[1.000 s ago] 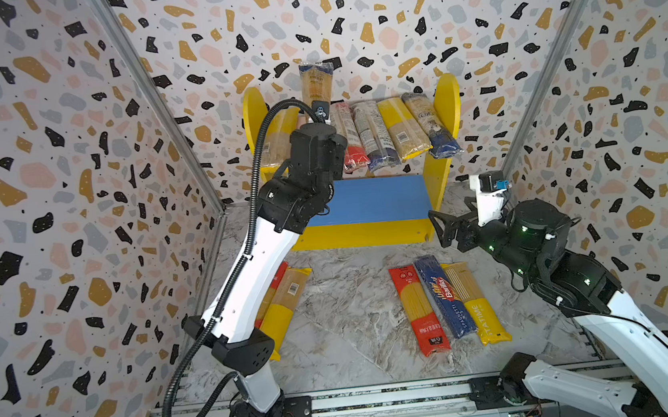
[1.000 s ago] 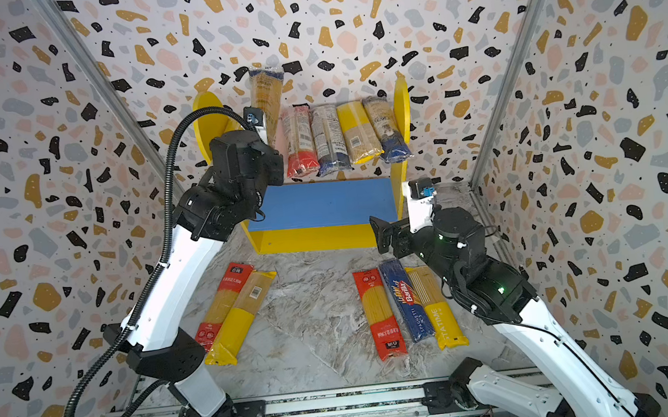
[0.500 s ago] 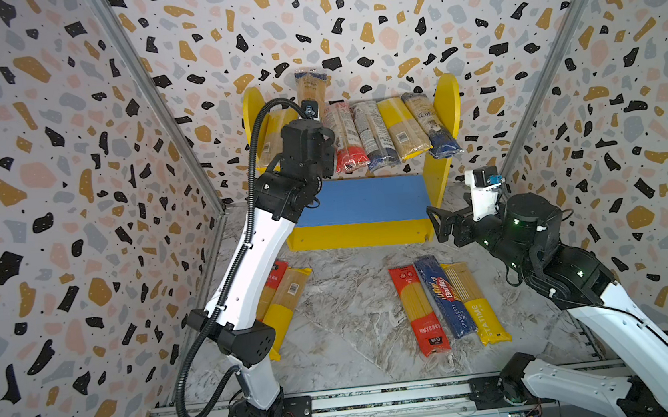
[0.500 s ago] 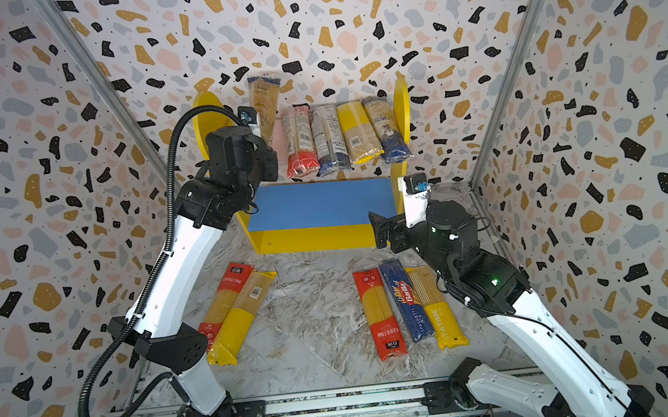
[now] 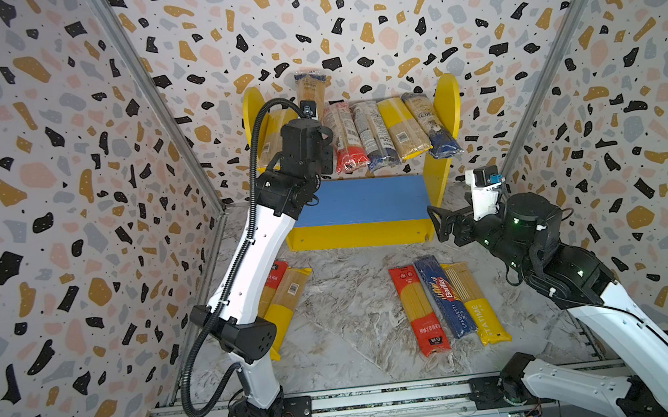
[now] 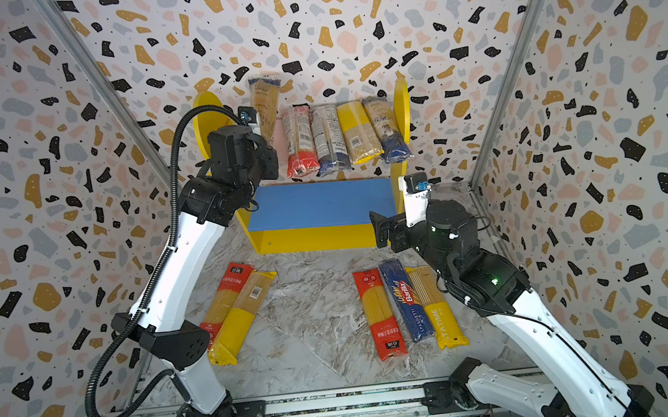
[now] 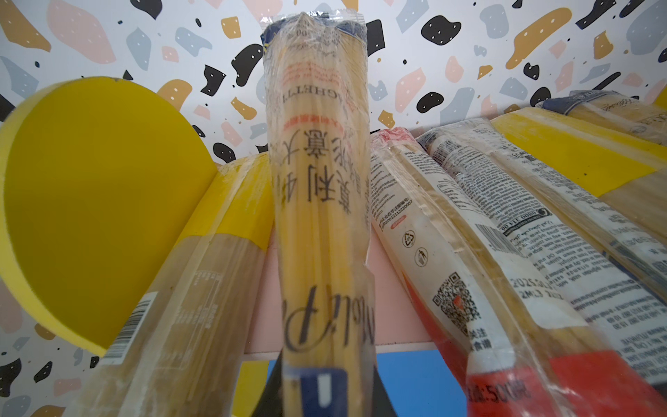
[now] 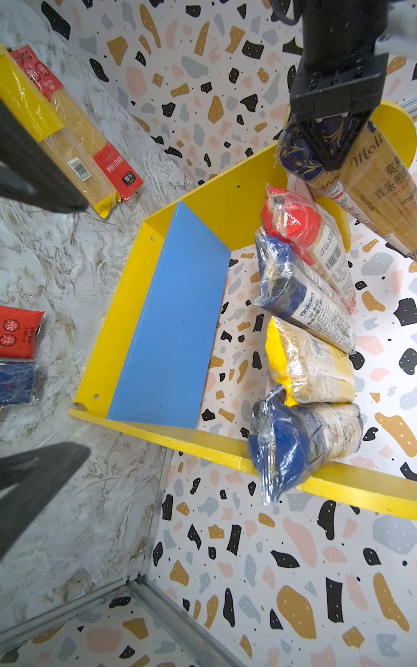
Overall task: Place and organize the pasta boxes and bags onto the shelf
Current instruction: 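Lower the Moli Pasta bag onto the pink shelf beside the shelf side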
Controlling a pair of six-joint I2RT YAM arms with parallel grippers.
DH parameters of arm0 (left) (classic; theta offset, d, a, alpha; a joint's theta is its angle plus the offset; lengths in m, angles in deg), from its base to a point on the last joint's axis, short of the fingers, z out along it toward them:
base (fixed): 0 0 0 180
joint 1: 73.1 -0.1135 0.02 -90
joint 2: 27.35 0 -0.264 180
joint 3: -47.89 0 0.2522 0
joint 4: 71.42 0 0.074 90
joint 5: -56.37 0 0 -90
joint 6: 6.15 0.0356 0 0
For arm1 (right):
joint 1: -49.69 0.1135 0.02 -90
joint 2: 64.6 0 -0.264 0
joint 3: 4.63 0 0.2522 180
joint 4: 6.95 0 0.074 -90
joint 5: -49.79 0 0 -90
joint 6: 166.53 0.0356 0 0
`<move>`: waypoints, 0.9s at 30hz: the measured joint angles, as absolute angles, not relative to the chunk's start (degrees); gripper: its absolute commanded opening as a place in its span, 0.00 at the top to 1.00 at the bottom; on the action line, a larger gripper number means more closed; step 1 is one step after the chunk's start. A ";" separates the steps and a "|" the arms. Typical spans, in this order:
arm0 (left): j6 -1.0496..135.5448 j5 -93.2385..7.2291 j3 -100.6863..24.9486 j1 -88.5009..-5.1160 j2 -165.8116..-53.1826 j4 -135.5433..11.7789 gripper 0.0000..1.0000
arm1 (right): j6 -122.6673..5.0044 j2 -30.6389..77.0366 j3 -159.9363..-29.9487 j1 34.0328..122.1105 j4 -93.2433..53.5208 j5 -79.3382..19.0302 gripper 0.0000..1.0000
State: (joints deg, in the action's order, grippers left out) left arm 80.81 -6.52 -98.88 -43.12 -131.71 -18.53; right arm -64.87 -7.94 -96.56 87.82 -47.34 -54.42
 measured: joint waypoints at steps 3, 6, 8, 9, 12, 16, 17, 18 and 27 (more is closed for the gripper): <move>80.35 -6.91 -98.88 -43.80 -132.56 -19.34 1.00 | -64.87 -7.74 -96.71 87.67 -47.34 -54.75 0.01; 79.91 -7.57 -98.88 -44.52 -133.44 -19.40 1.00 | -64.87 -7.28 -97.19 87.56 -47.58 -54.91 0.01; 79.62 -8.14 -98.88 -45.00 -133.92 -19.40 1.00 | -64.89 -7.00 -97.46 87.51 -47.63 -54.99 0.01; 79.52 -8.36 -98.88 -45.20 -134.07 -19.40 1.00 | -64.87 -6.93 -97.50 87.47 -47.72 -55.01 0.01; 79.08 -9.08 -98.88 -45.55 -134.18 -19.66 0.87 | -64.87 -6.74 -97.52 87.29 -47.74 -55.01 0.01; 78.71 -9.54 -98.88 -45.72 -134.18 -20.10 0.76 | -64.89 -6.58 -97.52 87.21 -47.74 -55.01 0.01; 78.55 -9.62 -98.88 -45.72 -134.18 -20.39 0.74 | -64.89 -6.56 -97.54 87.18 -47.76 -55.01 0.01; 78.55 -9.71 -98.88 -45.72 -134.18 -20.82 0.72 | -64.89 -6.56 -97.52 87.14 -47.76 -55.01 0.01; 78.44 -10.56 -98.11 -46.09 -133.28 -29.63 0.65 | -64.98 -6.69 -97.54 86.92 -48.04 -55.15 0.01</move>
